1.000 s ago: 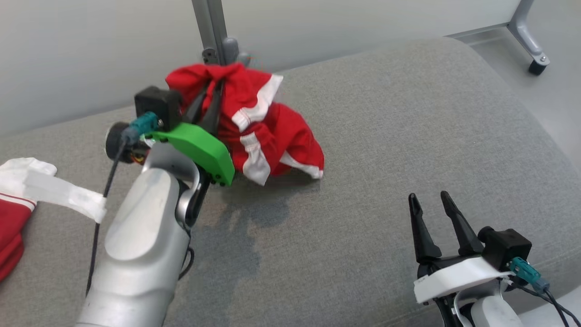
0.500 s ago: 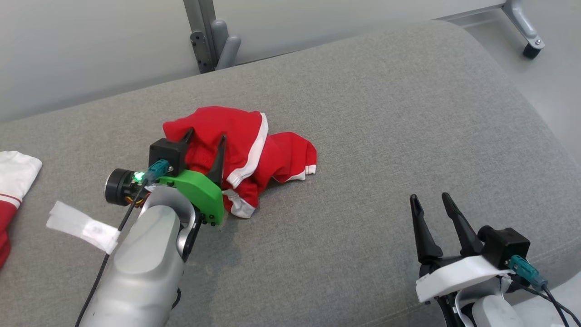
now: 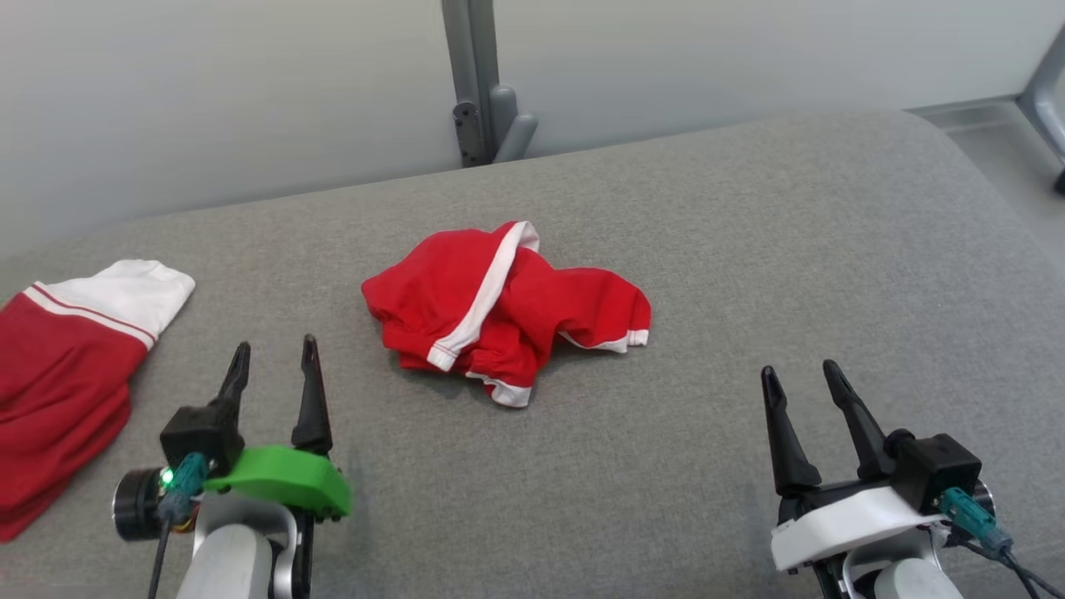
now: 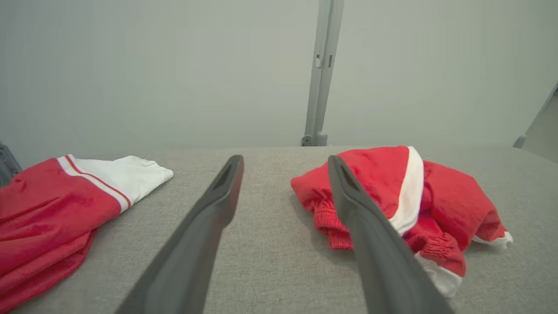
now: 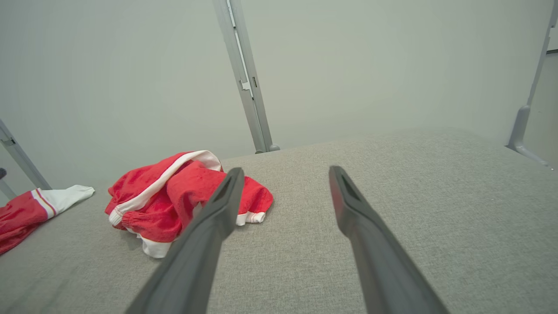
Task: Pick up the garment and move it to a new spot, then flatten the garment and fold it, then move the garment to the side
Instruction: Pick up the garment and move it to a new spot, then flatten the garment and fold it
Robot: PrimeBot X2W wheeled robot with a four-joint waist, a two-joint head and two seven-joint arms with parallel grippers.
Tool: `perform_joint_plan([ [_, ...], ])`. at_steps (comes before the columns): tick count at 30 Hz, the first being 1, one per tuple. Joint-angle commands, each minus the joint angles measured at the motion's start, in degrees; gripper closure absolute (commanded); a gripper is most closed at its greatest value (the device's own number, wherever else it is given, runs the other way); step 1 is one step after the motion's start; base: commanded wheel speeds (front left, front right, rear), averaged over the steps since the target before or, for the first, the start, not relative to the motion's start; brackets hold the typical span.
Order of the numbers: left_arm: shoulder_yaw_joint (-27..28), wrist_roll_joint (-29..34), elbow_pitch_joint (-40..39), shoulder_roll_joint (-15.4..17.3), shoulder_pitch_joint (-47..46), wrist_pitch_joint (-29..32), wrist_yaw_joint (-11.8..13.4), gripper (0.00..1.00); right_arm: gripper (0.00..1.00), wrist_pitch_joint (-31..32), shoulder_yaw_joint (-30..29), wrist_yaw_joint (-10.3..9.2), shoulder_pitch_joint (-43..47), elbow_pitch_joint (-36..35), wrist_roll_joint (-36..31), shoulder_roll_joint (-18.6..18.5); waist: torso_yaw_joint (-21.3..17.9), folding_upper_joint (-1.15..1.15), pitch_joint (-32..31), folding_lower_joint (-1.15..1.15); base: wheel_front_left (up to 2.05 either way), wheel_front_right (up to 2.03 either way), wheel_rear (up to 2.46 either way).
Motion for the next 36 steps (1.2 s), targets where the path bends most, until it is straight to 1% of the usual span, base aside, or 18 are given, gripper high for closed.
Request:
perform_joint_plan([
  [1,1.86,1.1,-3.72,-0.52,3.7,-0.16,0.11,0.0,0.0,-0.18,0.21,0.0,0.87,-0.49,-1.33,-0.12,3.31,0.0,-2.65,0.0,0.0,0.0,0.0],
  [3,3.96,1.63,-7.8,-1.18,7.88,-0.16,0.08,0.0,0.0,-0.18,-0.12,0.0,0.69,-1.44,-2.11,-0.18,3.87,0.0,-3.25,0.0,0.0,0.0,0.0],
  [6,5.99,3.06,-12.55,-2.02,12.83,-0.16,-0.7,0.0,0.0,-0.18,-0.54,0.0,1.09,-2.43,-3.55,-0.12,4.6,0.0,-4.03,0.0,0.0,0.0,0.0],
  [10,5.83,6.43,-16.56,-2.54,17.68,-0.16,-1.36,0.0,0.0,-0.18,-2.04,0.0,2.96,-3.99,-5.17,-0.16,5.88,0.0,-5.1,0.0,0.0,0.0,0.0],
  [14,5.16,9.72,-20.79,-2.76,21.09,-0.16,-2.04,0.0,0.0,-0.18,-3.39,0.0,5.31,-6.15,-5.37,-0.16,6.42,0.0,-5.78,0.0,0.0,0.0,0.0],
  [18,5.52,10.77,-24.23,-2.95,24.24,-0.17,-2.07,0.0,0.0,-0.18,-3.21,0.0,7.85,-8.36,-6.08,-0.14,6.67,0.0,-6.26,0.0,0.0,0.0,0.0],
  [23,5.23,11.21,-24.5,-3.03,26.24,-0.17,-2.16,0.0,0.0,-0.18,-3.2,0.0,9.18,-8.29,-5.37,-0.14,6.4,0.0,-6.36,0.0,0.0,0.0,0.0],
  [26,4.63,10.05,-24.43,-3.07,26.72,-0.17,-1.06,0.0,0.0,-0.18,-3.41,0.0,9.06,-8.35,-4.63,-0.17,6.16,0.0,-5.93,0.0,0.0,0.0,0.0],
  [28,3.16,10.61,-23.76,-3.08,26.56,-0.17,-1.2,0.0,0.0,-0.18,-2.75,0.0,8.63,-7.75,-4.63,-0.13,6.0,0.0,-5.61,0.0,0.0,0.0,0.0],
  [31,2.2,9.85,-23.64,-2.98,25.68,-0.17,0.03,0.0,0.0,-0.18,-1.8,0.0,8.17,-7.13,-4.47,-0.17,5.87,0.0,-5.48,0.0,0.0,0.0,0.0],
  [36,1.61,9.28,-23.67,-2.99,25.08,-0.17,1.24,0.0,0.0,-0.18,-1.07,0.0,8.06,-6.72,-4.45,-0.15,5.99,0.0,-5.68,0.0,0.0,0.0,0.0],
])
